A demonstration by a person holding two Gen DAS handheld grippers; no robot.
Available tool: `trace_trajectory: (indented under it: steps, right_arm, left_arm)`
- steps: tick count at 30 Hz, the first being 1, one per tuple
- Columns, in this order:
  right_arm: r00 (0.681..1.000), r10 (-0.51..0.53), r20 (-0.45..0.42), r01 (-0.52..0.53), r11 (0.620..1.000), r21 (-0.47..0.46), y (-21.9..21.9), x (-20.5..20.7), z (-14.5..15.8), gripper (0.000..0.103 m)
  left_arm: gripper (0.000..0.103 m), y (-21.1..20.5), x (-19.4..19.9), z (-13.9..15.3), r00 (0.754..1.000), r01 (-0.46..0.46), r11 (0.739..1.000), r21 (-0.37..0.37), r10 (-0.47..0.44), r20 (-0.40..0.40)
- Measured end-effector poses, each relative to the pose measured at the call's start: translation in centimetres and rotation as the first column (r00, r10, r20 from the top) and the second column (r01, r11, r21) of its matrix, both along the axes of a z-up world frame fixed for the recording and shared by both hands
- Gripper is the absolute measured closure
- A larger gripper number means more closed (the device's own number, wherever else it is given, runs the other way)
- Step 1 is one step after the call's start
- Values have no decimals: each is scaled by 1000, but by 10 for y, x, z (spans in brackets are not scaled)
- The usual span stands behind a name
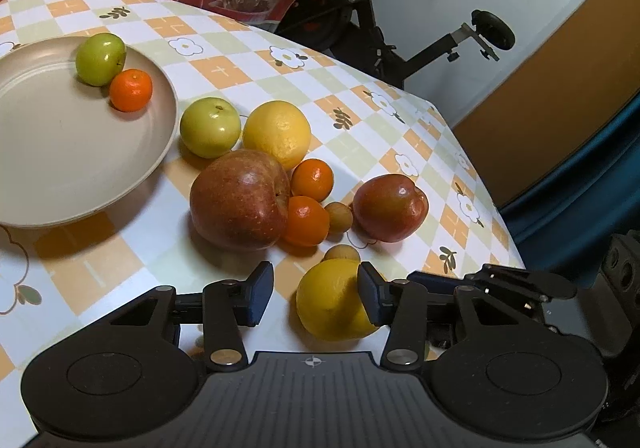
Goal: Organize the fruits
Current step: 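Lower the left gripper around a yellow lemon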
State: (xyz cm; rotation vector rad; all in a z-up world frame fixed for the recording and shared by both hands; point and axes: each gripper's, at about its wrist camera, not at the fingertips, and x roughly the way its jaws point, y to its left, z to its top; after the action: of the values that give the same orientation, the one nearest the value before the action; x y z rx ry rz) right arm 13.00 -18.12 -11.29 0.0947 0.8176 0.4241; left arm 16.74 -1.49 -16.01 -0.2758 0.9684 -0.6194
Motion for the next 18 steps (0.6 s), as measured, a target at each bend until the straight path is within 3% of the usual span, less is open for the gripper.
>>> trace_trajectory:
  steps: [8, 18]
  right_arm:
    - [997, 74, -23, -74, 997, 10, 12, 3, -8, 58]
    - [994, 95, -45, -93, 995, 46, 16, 14, -18, 57]
  left_arm:
    - [54, -6, -1, 0, 999, 43, 999, -11, -43, 6]
    - [56, -11, 9, -4, 998, 53, 998, -33, -54, -28]
